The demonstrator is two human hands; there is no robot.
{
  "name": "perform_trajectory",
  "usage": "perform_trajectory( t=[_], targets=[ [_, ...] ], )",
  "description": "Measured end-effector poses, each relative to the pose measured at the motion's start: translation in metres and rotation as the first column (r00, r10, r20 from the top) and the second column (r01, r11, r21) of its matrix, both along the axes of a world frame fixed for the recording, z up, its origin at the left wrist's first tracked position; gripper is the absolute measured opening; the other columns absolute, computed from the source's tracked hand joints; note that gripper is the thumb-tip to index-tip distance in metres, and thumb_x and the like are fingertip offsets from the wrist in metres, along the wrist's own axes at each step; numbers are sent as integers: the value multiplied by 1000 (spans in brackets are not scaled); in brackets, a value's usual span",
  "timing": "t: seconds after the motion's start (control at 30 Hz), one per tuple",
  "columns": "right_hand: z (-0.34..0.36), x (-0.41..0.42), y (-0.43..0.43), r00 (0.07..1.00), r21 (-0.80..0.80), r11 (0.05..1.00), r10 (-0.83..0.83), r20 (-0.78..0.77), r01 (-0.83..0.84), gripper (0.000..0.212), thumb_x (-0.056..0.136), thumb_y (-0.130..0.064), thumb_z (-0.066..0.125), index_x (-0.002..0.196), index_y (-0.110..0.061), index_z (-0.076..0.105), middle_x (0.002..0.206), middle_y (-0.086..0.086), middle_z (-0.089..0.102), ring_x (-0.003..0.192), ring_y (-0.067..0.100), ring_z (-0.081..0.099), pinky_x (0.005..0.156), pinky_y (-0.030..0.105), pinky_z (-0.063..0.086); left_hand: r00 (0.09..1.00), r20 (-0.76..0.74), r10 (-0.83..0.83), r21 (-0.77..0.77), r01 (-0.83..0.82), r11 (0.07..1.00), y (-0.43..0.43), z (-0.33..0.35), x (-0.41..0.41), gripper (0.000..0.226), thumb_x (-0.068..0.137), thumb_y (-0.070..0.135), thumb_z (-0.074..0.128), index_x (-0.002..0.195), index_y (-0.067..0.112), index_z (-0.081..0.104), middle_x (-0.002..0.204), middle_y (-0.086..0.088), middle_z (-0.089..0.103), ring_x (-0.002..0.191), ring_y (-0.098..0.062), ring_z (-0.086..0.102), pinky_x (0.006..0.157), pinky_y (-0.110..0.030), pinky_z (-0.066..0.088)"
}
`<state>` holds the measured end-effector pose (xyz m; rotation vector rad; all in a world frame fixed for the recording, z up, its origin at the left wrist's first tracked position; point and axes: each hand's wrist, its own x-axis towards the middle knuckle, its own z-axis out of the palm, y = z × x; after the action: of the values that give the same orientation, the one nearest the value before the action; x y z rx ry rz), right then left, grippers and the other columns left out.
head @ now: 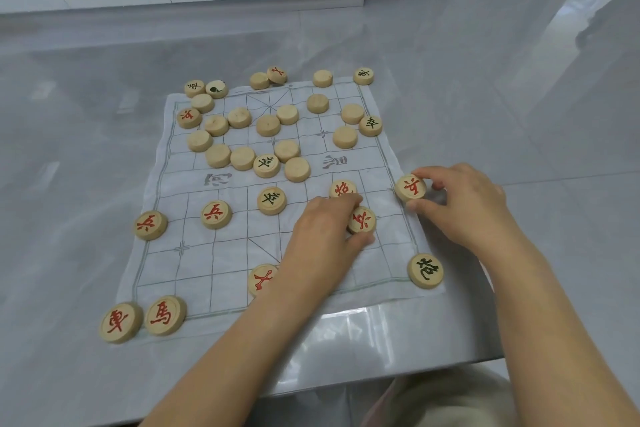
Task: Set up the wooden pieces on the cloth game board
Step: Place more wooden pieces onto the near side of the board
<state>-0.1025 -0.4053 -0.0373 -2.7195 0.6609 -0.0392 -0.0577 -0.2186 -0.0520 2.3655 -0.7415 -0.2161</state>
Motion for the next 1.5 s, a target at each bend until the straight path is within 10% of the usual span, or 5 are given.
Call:
perform_trajectory(
  t=[0.87, 1.5],
  targets=[
    [0, 3, 3, 999, -10, 999, -49, 11, 49, 41, 85, -44, 60, 124, -36, 51, 108, 3, 55, 105, 28, 49, 88, 40, 35, 990, 101, 97, 54, -103, 993, 2, -1, 43, 37, 83, 19, 61, 120, 14, 57, 111, -5, 64, 102, -25, 56, 88, -38, 47],
    [-8, 17, 14, 997, -36, 999, -10, -78, 7, 57, 81, -57, 57, 132, -37, 43, 122, 5, 46, 115, 27, 40, 93, 39, 32, 984, 109, 139, 84, -148, 985, 38, 35, 38, 41, 84, 25, 62, 124, 25, 54, 116, 9, 61, 109, -11, 53, 81, -20, 35]
  ],
)
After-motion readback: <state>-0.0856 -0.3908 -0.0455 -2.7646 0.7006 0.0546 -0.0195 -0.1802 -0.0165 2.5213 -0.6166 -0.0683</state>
